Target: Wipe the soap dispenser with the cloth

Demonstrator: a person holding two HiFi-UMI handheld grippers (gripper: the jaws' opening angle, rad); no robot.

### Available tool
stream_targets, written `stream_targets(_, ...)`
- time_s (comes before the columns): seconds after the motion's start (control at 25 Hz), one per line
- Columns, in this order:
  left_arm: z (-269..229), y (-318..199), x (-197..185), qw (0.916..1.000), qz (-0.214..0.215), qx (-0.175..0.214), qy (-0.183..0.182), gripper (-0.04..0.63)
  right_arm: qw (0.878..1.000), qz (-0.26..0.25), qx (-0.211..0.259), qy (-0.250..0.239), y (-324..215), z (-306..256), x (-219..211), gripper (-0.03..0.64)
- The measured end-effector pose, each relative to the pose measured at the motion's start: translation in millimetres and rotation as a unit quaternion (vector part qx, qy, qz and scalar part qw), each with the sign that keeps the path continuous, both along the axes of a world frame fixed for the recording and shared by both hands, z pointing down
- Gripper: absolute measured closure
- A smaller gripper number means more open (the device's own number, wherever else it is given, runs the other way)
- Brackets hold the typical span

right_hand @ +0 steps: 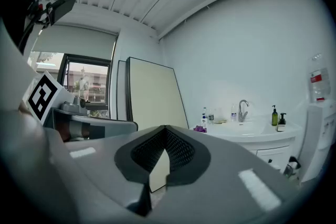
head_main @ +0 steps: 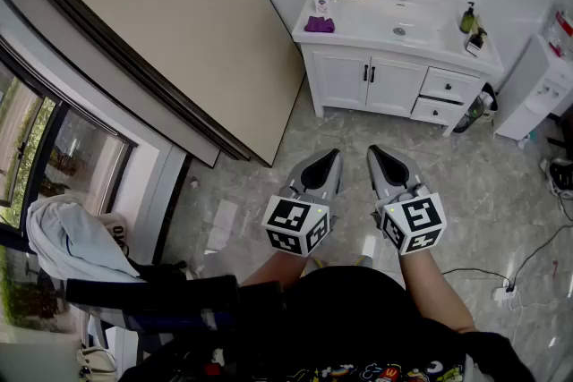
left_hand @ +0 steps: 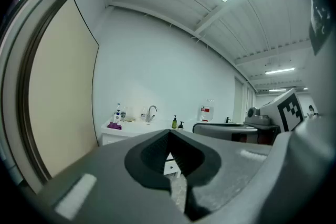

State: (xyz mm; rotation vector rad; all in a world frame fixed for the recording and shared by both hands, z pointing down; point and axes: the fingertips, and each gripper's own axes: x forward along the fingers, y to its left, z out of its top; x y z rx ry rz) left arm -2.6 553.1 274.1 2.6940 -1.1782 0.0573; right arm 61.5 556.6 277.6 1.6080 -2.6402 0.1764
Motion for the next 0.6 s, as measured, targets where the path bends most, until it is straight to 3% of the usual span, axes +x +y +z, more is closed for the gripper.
stream_targets(0.44,17.6,-36.7,30.7,0.9998,-0.019,-0.008,-0.001,0.595,1.000,-0.021,-0.013,0.000,-33.9,21.3,32.0,0.594)
stream_targets(0.6,34.6,-66.1,41.7,0.9994,-0.028,-0.020,-0.003,0.595,1.000,-0.026,-0.015,-0.001,-71.5,34.9,46.7,0.592)
